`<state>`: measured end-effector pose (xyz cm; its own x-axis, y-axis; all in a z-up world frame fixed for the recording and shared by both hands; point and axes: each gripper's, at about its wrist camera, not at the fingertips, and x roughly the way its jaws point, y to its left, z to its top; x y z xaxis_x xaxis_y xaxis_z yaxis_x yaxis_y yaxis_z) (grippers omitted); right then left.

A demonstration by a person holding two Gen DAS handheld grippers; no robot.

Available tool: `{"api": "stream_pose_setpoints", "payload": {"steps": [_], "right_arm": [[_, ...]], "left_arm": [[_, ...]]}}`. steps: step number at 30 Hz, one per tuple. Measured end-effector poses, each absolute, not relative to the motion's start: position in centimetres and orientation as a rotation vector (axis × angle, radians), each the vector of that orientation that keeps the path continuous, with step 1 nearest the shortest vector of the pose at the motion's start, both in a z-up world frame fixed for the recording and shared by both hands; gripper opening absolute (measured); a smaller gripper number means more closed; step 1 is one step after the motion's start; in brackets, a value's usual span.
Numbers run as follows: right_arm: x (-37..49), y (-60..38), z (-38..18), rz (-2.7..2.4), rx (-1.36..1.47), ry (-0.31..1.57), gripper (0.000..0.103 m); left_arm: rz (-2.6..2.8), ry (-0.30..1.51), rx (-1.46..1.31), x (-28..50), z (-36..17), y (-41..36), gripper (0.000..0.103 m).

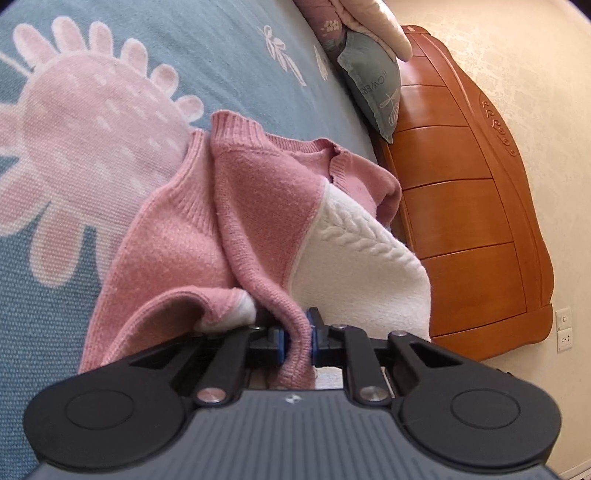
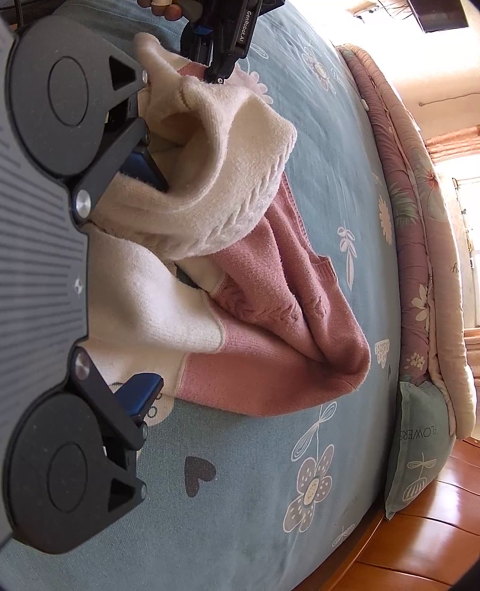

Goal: Fold clothes
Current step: 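Lift and pull the held pink edge away to flatten the sweater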

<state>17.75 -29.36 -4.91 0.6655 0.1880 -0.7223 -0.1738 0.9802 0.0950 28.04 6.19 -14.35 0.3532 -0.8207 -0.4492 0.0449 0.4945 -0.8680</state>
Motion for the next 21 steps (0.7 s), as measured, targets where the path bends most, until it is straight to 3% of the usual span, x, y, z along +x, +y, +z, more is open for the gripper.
{"api": "stream_pose_setpoints", "payload": {"steps": [9,12,21], "right_arm": [[17.4,-29.3,-4.9,0.187,0.026,0.810,0.103],[16.9,-28.7,-4.2,0.180,-0.020,0.789,0.103],[14.7,-28.4,-1.6,0.217,-0.020,0.716,0.103]], "left_arm": [[-0.587,1.035,-0.781,27.1,-12.2,5.0,0.014],[-0.545,0.990,-0.708,26.4,-10.3,5.0,0.007],[-0.446,0.845,-0.538,27.6,-3.9,7.9,0.006]]}}
